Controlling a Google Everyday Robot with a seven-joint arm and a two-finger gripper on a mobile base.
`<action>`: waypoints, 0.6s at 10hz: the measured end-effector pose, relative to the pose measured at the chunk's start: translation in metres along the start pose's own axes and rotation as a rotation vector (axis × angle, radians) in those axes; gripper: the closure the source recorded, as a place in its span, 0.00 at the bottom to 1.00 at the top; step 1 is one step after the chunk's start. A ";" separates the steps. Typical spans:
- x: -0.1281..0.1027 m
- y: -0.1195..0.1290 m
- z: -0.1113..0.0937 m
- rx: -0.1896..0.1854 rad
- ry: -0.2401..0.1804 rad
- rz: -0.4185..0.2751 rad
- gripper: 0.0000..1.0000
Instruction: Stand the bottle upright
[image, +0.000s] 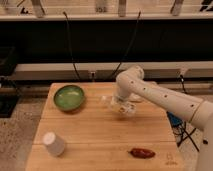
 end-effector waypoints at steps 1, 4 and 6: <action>-0.004 -0.002 -0.003 -0.003 -0.029 -0.003 1.00; -0.005 -0.010 -0.016 -0.009 -0.140 0.006 1.00; 0.000 -0.014 -0.024 -0.010 -0.191 0.018 1.00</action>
